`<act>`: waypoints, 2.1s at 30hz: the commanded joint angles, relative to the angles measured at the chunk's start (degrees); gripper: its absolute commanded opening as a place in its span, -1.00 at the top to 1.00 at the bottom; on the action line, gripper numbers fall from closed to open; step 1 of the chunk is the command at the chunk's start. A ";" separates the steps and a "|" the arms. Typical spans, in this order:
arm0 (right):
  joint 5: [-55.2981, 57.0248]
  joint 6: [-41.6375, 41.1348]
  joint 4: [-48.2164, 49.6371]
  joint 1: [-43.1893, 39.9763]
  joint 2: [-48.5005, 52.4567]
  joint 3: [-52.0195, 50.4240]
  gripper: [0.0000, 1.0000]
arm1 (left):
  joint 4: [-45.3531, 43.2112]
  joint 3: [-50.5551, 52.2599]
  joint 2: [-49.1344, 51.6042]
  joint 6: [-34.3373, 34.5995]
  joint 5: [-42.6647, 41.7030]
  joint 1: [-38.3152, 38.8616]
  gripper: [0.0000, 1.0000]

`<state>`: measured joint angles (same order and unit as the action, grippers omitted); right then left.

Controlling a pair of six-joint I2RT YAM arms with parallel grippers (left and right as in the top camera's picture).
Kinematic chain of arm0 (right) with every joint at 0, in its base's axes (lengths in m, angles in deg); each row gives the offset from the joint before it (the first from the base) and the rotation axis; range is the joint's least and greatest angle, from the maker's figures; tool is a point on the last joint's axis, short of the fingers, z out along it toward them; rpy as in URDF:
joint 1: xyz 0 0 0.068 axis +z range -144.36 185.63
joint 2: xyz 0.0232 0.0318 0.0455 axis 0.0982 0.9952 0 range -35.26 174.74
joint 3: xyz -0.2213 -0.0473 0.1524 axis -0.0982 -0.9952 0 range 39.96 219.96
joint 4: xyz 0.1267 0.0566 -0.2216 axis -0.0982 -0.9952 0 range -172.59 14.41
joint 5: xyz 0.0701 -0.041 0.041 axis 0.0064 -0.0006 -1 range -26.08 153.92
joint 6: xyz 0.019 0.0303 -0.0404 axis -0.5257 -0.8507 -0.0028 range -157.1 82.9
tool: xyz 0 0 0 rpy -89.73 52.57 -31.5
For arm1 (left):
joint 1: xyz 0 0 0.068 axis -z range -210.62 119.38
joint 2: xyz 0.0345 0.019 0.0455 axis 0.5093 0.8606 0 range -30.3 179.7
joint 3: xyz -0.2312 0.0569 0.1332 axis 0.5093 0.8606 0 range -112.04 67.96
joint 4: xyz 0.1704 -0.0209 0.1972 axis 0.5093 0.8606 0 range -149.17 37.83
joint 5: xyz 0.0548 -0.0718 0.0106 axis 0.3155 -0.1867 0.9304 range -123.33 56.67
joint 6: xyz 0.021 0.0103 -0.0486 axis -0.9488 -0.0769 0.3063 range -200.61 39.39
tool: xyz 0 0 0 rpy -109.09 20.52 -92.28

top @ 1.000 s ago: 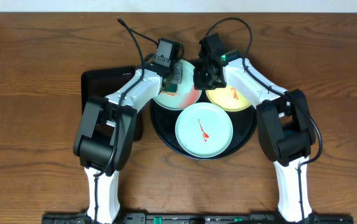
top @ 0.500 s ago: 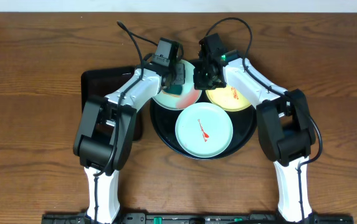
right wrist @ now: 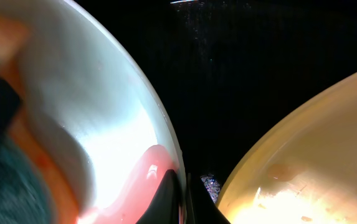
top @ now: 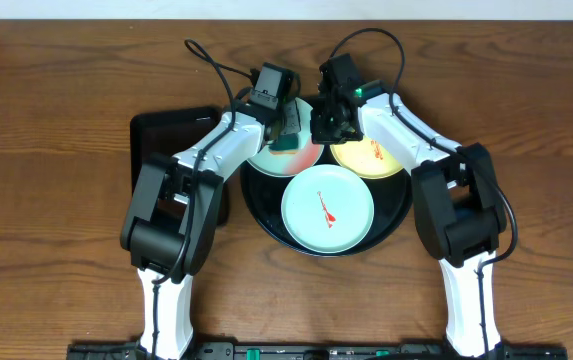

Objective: Clean dirty plates on tray and stack at the side

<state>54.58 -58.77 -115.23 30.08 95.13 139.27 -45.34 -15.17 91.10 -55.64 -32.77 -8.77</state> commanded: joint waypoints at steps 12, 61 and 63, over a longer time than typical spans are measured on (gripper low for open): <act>4.42 0.90 -0.42 -0.35 1.27 -1.38 0.98 | 8.70 0.28 -0.90 -12.79 18.86 -0.87 0.86; 11.30 0.98 -1.86 -0.33 -11.26 -1.31 0.97 | 4.85 25.31 -23.08 -12.70 5.95 -24.96 0.86; 12.44 1.18 -2.47 -0.20 -12.24 -1.31 0.97 | 3.98 25.31 -21.38 -12.68 6.29 -24.94 0.86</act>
<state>64.04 -58.33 -117.20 29.86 85.64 138.30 -40.60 9.66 67.39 -68.62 -28.27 -33.58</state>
